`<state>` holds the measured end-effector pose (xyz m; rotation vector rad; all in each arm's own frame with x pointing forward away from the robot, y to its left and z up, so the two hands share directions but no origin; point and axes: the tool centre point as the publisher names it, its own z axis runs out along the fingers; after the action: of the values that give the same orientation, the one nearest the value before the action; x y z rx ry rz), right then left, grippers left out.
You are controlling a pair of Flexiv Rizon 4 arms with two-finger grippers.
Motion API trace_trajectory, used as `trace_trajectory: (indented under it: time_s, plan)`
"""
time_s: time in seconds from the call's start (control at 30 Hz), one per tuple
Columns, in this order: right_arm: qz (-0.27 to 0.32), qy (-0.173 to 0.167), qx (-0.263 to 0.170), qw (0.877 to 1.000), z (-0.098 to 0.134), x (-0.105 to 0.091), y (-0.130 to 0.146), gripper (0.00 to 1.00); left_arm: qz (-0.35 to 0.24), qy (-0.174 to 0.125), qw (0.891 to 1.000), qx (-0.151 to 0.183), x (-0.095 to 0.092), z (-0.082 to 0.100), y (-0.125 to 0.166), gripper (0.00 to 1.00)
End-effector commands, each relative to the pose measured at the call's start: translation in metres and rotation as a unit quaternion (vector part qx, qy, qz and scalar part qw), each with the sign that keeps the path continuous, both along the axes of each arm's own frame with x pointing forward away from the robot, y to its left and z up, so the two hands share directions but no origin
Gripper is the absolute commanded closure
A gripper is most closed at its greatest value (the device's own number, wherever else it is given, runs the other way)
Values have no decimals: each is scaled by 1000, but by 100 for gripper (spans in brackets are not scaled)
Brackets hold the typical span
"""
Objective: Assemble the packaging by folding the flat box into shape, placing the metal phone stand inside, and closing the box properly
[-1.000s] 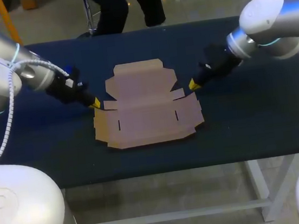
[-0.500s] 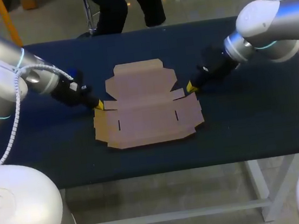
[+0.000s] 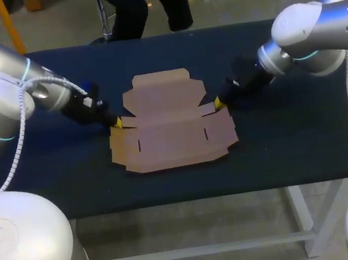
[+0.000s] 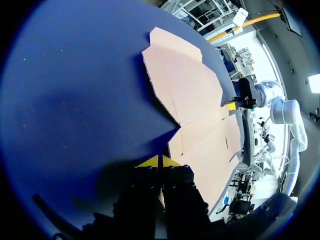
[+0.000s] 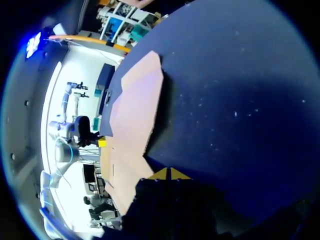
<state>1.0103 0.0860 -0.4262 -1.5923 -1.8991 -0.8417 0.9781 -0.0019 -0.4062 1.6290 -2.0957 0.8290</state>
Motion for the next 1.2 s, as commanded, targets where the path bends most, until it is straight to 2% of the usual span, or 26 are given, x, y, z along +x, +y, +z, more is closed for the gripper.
trace_trajectory:
  time_s: [0.03,0.47,0.73,0.93,1.2]
  plan:
    - [0,-10,6,1000,-3,-3,2,100,-1,2,1000,1,0,0,-2,100]
    - [4,-34,15,999,4,-7,8,100,1,0,1000,0,2,3,-2,100]
    - [6,-40,12,999,7,-8,12,100,-3,-2,1000,-2,10,-1,-1,100]
    - [6,-43,10,999,9,-7,13,100,-9,-9,1000,-7,12,-2,-5,100]
    - [9,-45,7,999,10,-6,17,100,-10,-21,1000,5,10,3,-12,100]
